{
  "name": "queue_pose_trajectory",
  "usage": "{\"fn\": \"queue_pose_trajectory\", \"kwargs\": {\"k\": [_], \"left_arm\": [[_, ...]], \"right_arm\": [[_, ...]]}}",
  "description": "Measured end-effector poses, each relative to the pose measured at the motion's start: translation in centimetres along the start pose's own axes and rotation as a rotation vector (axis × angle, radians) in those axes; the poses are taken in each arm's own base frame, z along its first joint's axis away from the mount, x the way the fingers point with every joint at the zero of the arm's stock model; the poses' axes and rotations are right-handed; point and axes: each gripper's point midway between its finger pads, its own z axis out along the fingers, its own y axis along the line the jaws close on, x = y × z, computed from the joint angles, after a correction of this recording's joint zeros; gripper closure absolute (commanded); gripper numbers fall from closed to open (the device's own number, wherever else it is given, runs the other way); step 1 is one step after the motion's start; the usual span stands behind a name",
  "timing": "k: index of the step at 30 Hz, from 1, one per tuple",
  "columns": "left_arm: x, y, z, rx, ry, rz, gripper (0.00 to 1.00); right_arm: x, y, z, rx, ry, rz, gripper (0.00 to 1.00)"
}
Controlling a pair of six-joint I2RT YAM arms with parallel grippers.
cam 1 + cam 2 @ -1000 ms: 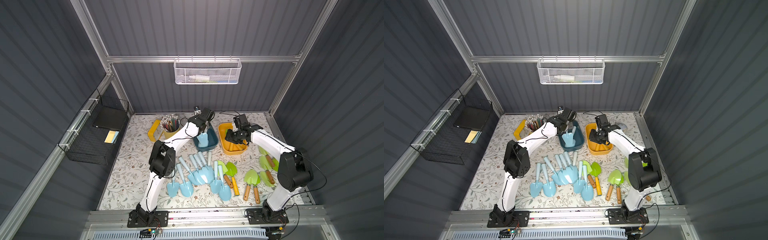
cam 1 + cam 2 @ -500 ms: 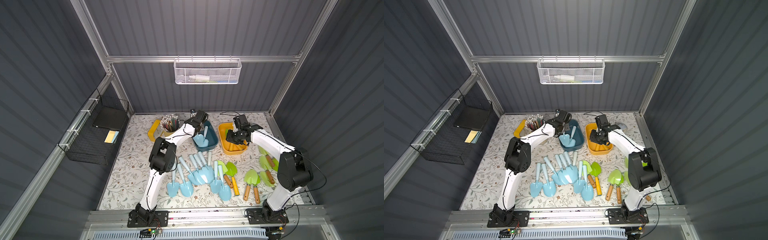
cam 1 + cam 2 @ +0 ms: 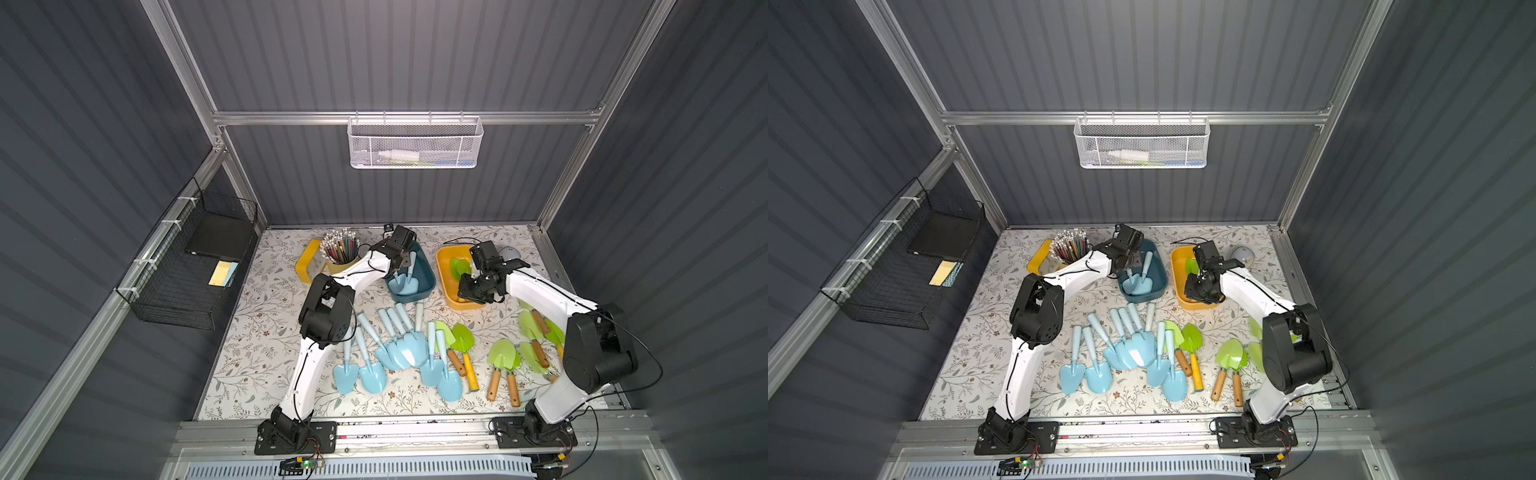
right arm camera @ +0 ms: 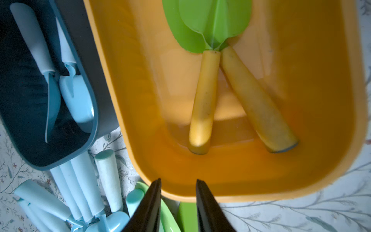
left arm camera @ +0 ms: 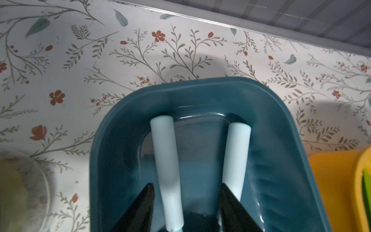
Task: Sort the small shovels by color and place them into the storage box
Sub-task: Place the shovel in the storage box, then pick up the shovel from the center of the board.
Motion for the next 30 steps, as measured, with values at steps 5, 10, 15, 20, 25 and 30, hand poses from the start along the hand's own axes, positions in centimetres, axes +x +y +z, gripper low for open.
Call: {"fn": "queue_pose_trajectory", "kwargs": {"k": [5, 10, 15, 20, 25, 30], "left_arm": [[-1.3, -1.1, -0.2, 0.046, -0.047, -0.042, 0.37], [-2.9, -2.0, -0.9, 0.087, -0.096, -0.074, 0.36], [-3.3, -2.2, -1.2, 0.095, -0.106, -0.074, 0.36], [-4.7, -3.1, -2.1, 0.127, -0.132, -0.075, 0.36], [-6.1, -3.9, -2.9, 0.154, -0.159, -0.074, 0.36], [-6.5, -4.2, -3.2, 0.162, -0.169, -0.066, 0.36]], "right_arm": [[2.3, -0.5, -1.1, -0.014, 0.051, 0.002, 0.62], [7.9, -1.4, -1.4, -0.006, 0.195, -0.012, 0.60], [13.6, -2.0, -2.0, 0.024, 0.323, -0.056, 0.60], [17.1, -3.2, -1.8, 0.051, 0.397, -0.037, 0.60], [19.0, -3.8, -1.0, 0.072, 0.439, -0.016, 0.61], [19.3, -3.6, 0.3, 0.082, 0.444, -0.010, 0.64]]}}
